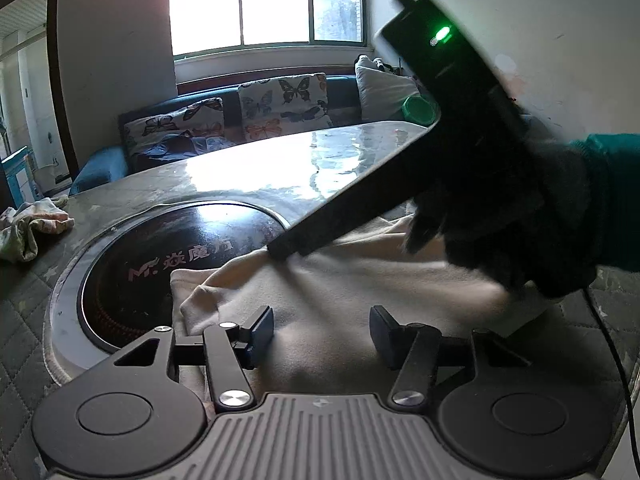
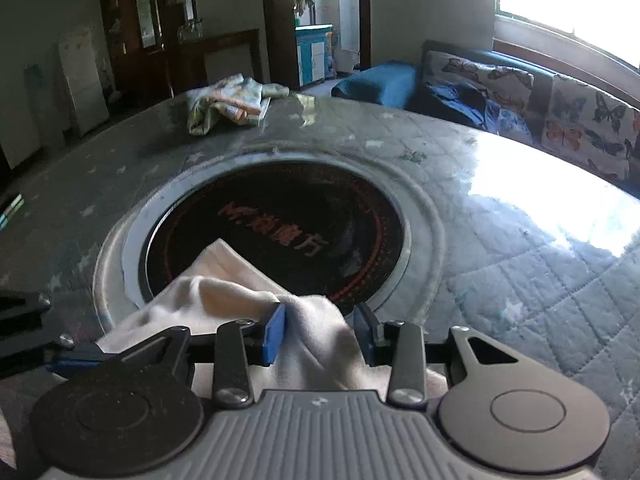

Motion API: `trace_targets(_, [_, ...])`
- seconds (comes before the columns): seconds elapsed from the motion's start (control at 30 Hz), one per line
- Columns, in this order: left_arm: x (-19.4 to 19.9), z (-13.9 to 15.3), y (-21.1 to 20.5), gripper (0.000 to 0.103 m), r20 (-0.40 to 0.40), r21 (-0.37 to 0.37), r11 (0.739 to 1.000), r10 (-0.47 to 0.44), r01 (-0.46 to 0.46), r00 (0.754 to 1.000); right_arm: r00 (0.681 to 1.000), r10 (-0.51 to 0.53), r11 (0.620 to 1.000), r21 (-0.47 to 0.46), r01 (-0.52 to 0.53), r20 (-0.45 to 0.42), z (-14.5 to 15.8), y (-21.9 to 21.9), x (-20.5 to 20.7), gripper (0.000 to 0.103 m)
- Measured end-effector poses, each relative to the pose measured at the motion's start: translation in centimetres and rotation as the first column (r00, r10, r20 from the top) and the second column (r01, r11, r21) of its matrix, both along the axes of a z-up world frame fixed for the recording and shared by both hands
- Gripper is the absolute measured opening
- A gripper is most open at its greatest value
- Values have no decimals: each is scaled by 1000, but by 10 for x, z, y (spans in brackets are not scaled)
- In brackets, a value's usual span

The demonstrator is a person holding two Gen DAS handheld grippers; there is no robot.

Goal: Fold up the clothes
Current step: 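Press and smooth the folded shirt with both open grippers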

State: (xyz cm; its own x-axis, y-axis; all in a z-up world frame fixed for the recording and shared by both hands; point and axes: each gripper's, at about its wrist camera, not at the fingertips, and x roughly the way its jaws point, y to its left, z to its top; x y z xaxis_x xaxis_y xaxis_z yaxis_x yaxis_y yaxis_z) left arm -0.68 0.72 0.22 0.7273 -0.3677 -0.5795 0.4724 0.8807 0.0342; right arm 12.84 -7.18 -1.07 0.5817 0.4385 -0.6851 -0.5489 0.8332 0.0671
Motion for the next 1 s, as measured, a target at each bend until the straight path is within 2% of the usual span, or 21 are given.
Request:
trace_targets(0.3, [0, -1, 1, 63, 1, 6, 1000, 16, -16, 1000, 997, -65, 998, 27, 64, 51, 37, -61, -32, 37])
trace_targets(0.5, [2, -2, 1, 69, -2, 12, 999, 30, -30, 1000, 996, -92, 996, -12, 92, 22, 26, -97, -73, 35])
trace_targets(0.6, [2, -2, 0, 69, -1, 19, 999, 30, -30, 1000, 994, -107, 994, -36, 107, -5, 10, -104, -80, 28])
trace_targets(0.83, [2, -2, -3, 70, -1, 35, 999, 30, -30, 1000, 981, -196, 981, 4, 196, -7, -1, -115, -68, 28])
trace_targets(1.0, [2, -3, -4, 71, -2, 39, 999, 31, -31, 1000, 985, -172, 985, 21, 172, 15, 6, -108, -65, 28])
